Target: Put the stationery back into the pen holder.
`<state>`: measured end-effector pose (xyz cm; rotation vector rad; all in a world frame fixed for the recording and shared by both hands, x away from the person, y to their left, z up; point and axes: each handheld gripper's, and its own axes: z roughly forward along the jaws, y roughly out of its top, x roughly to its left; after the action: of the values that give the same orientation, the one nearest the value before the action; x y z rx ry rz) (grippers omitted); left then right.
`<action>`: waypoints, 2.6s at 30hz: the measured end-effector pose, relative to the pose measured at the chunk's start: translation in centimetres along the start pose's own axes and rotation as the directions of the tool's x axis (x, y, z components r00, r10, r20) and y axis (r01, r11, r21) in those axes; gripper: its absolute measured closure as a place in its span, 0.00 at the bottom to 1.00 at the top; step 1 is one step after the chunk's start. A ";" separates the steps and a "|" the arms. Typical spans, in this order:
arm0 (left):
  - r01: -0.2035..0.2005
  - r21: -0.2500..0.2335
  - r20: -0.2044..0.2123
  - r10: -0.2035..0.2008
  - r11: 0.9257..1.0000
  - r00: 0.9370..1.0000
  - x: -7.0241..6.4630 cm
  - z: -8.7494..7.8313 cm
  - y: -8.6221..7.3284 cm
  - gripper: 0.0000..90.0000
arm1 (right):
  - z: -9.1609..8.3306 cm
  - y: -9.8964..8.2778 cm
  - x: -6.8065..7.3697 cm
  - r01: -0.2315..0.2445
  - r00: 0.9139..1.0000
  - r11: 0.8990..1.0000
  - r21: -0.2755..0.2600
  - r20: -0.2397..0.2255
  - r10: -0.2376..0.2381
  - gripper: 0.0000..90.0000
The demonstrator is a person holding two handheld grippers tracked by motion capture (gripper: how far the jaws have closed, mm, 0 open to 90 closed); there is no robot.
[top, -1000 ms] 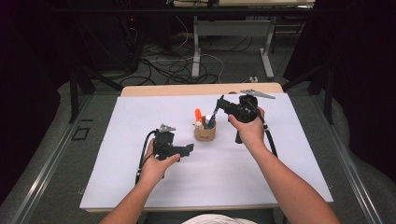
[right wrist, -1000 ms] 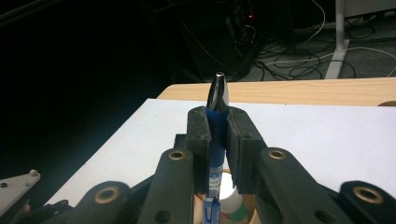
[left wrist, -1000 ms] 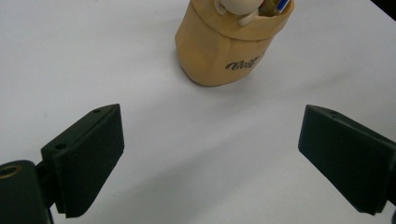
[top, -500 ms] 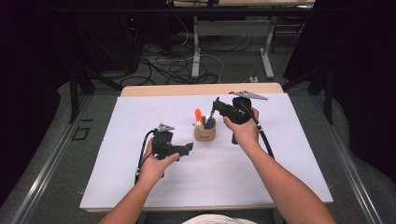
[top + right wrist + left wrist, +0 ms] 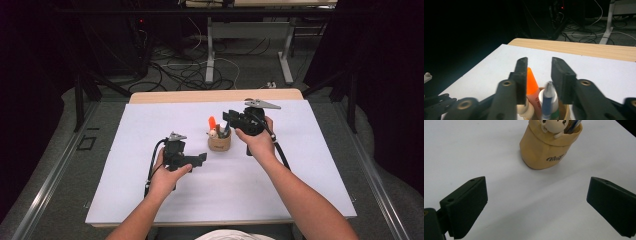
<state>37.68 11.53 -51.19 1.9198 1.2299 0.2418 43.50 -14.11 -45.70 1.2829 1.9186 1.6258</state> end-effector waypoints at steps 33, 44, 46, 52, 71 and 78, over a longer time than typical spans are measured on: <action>0.038 -0.027 -0.036 -0.039 0.999 0.999 1.5 -1.0 0.4 0.04 | -5.4 0.1 -0.6 0.101 0.994 0.994 0.034 0.047 -0.102 0.36; 0.069 -0.039 -0.087 -0.072 0.997 0.994 3.1 -2.1 0.8 0.04 | -6.6 -1.1 -2.3 0.085 0.990 0.987 0.139 0.101 -0.099 0.25; 0.068 -0.040 -0.094 -0.071 0.997 0.993 3.4 -2.2 0.8 0.04 | -6.8 -1.4 -2.8 0.078 0.990 0.983 0.166 0.103 -0.096 0.24; 0.074 -0.038 -0.120 -0.078 0.997 0.990 4.2 -2.6 0.9 0.04 | -7.0 -2.3 -4.1 0.060 0.986 0.975 0.216 0.141 -0.092 0.21; 0.092 -0.026 -0.160 -0.095 0.995 0.982 6.2 -2.6 0.5 0.04 | -7.6 -5.1 -7.7 0.017 0.961 0.950 0.312 0.256 -0.101 0.11; 0.090 -0.029 -0.171 -0.094 0.995 0.981 6.6 -2.6 0.4 0.04 | -7.8 -5.8 -8.5 0.027 0.946 0.947 0.321 0.297 -0.128 0.04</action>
<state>39.84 18.29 -50.95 1.8484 1.4201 0.3769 40.08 -25.28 -51.13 1.4591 2.0434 1.0265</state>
